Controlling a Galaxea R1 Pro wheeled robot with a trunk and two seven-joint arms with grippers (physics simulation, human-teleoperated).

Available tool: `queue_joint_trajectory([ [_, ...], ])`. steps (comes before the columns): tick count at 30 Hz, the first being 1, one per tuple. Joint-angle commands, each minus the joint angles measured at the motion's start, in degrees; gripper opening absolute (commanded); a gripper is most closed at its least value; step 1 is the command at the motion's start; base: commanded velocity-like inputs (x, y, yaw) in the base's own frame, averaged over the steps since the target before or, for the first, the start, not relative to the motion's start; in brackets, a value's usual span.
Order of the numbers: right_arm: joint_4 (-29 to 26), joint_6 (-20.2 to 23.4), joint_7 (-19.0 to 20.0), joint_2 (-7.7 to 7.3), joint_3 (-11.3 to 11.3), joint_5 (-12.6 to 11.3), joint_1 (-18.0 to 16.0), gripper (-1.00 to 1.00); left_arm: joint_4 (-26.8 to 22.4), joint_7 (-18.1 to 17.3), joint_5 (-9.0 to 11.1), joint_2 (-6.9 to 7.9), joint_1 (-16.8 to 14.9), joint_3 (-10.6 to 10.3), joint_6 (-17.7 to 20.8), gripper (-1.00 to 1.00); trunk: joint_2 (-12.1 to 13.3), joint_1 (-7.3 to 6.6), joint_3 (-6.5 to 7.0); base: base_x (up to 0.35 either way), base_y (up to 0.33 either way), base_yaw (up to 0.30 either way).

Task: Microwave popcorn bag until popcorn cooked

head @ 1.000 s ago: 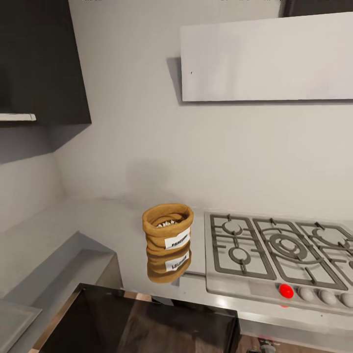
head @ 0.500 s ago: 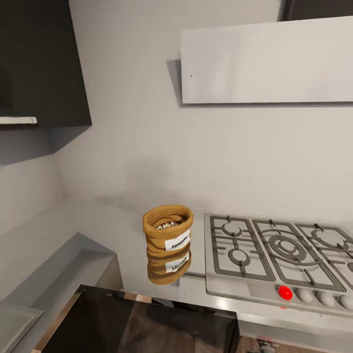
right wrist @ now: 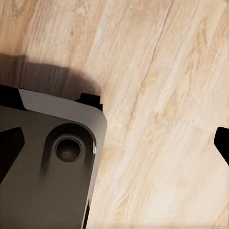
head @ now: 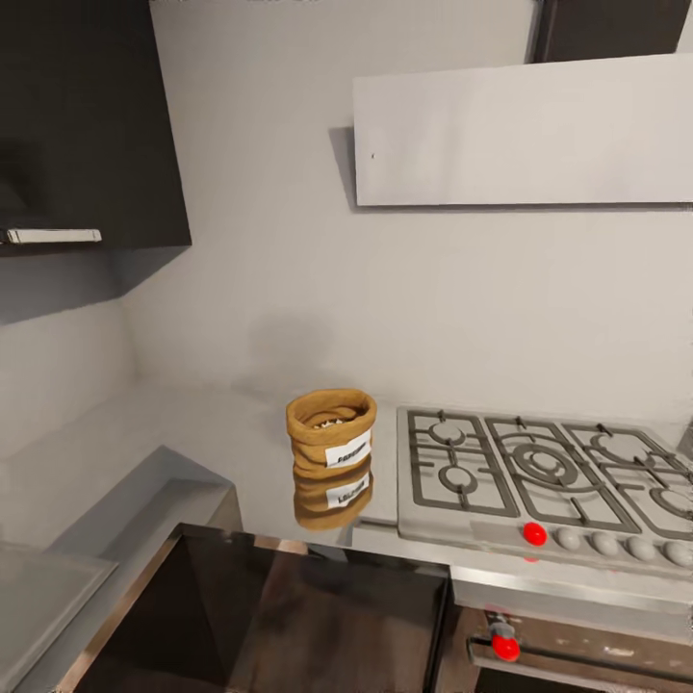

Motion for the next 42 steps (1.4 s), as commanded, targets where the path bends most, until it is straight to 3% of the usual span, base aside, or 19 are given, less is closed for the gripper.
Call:
queue_joint_trajectory([
  [1, 0.17, -0.34, 0.1, -0.04, -0.48, 0.39, -0.08, 1.0, -0.07, -0.02, 0.24, 0.01, 0.02, 0.05, -0.07, 1.0, -0.04, 0.0, -0.06, -0.038, 0.0, 0.0],
  [6, -1.13, 0.94, 1.4, 1.22, 0.82, 0.23, -1.07, 1.0, -0.07, -0.11, 0.1, -0.05, -0.03, -0.03, 0.13, 1.0, -0.04, 0.0, -0.06, -0.004, 0.0, 0.0],
  [13, -0.5, -0.19, -0.28, -0.25, -0.63, 0.4, 1.21, 1.0, -0.07, -0.02, 0.07, -0.05, -0.05, -0.04, -0.1, 1.0, -0.04, 0.0, -0.06, -0.018, 0.0, 0.0],
  [26, 0.1, -2.65, -1.13, -0.14, -0.66, 0.41, 1.24, 1.0, -0.07, -0.02, 0.55, -0.03, -0.03, -0.04, -0.51, 1.0, -0.04, 0.0, -0.06, -0.305, 0.0, 0.0],
  [35, -0.13, -2.0, -0.75, -0.15, -0.54, 0.76, 1.24, 1.0, -0.07, -0.02, 0.53, -0.04, -0.03, -0.04, -0.51, 1.0, -0.04, 0.0, -0.06, -0.054, 0.0, 0.0],
  [38, -3.21, 4.27, -0.7, 0.55, -0.41, 1.12, 1.13, 1.0, -0.07, -0.02, 0.43, -0.05, -0.01, -0.04, -0.48, 1.0, -0.04, 0.0, -0.06, 0.0, 0.0, 0.0],
  [40, -10.75, 10.57, -0.69, 3.84, 0.42, 1.43, 1.12, 1.0, -0.07, -0.02, 0.37, -0.05, -0.02, -0.04, -0.46, 1.0, -0.04, 0.0, -0.06, 0.0, 0.0, 0.0],
  [42, -19.76, 18.8, -0.52, 6.71, 3.3, 2.47, 1.13, 1.0, -0.07, -0.02, 0.29, -0.05, 0.0, -0.04, -0.48, 1.0, -0.04, 0.0, -0.06, 0.0, 0.0, 0.0],
])
